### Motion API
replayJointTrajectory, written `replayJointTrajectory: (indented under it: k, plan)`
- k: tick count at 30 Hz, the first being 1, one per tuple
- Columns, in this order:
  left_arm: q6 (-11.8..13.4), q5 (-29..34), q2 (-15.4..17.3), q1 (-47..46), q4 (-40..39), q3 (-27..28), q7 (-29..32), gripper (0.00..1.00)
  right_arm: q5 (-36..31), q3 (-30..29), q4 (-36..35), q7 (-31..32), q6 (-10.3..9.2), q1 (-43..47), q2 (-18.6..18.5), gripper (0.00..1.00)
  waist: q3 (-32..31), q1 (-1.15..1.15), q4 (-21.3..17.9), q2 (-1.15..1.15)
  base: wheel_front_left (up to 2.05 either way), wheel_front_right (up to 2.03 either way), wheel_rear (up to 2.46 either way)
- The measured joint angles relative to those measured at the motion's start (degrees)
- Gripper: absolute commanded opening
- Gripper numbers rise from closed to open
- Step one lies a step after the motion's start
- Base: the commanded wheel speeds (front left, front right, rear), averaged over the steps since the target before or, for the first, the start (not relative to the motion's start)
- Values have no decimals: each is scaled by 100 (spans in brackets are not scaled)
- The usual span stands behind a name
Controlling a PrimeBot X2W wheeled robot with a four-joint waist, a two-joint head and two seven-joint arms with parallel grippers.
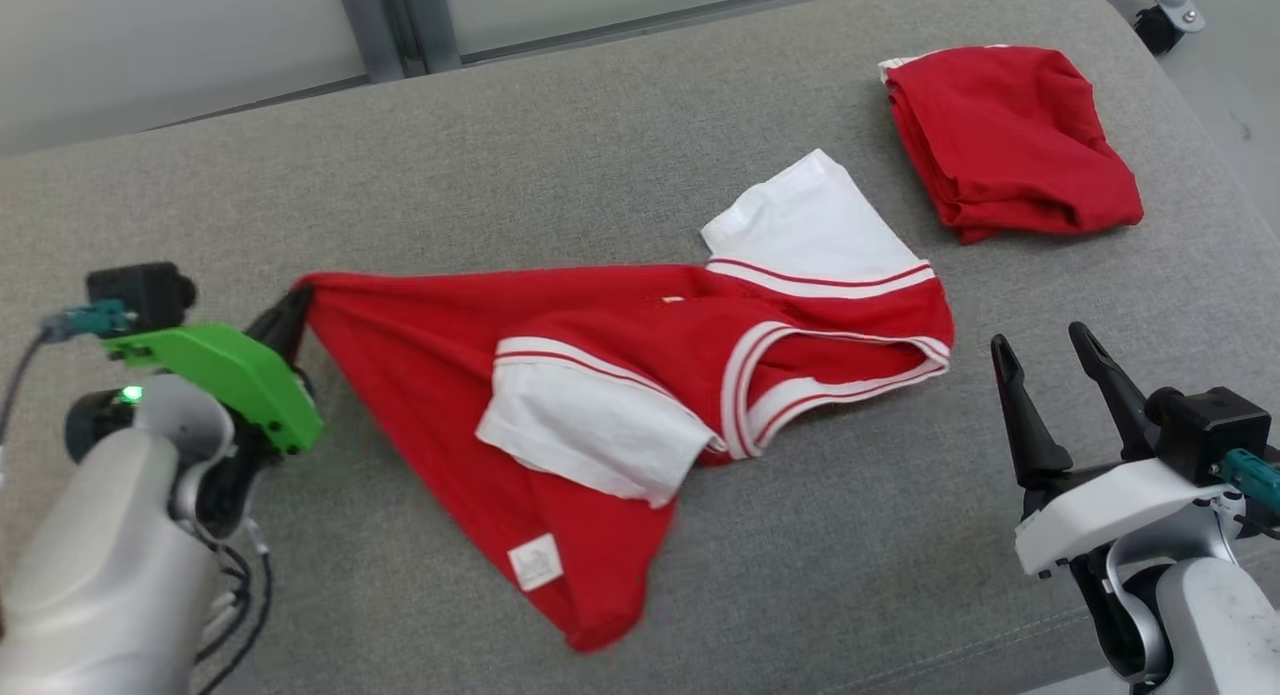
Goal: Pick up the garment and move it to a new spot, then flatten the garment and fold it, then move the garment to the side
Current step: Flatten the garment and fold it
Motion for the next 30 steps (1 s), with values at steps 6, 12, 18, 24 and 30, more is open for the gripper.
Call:
replayJointTrajectory:
  k: [6,12,18,24,30]
  plan:
    - [0,-231,706,-495,215,325,185,0,27,99,34,-109,0,-209,37,100,234,0,-92,0,0,0,0]
    - [0,-275,992,-864,471,315,153,100,47,156,182,-229,0,-347,78,100,467,0,-223,0,0,0,0]
    - [0,-315,1032,-699,205,-2,-268,100,191,809,236,-558,0,-358,40,100,384,0,-175,0,0,0,0]
    - [21,-279,1069,-35,-337,8,-1121,100,313,1927,307,-862,-1,-549,-205,100,106,0,48,0,0,0,0]
    - [379,-269,856,851,-1312,88,-1749,100,442,3017,944,-753,-1,-1139,-235,100,-159,0,499,0,0,0,0]
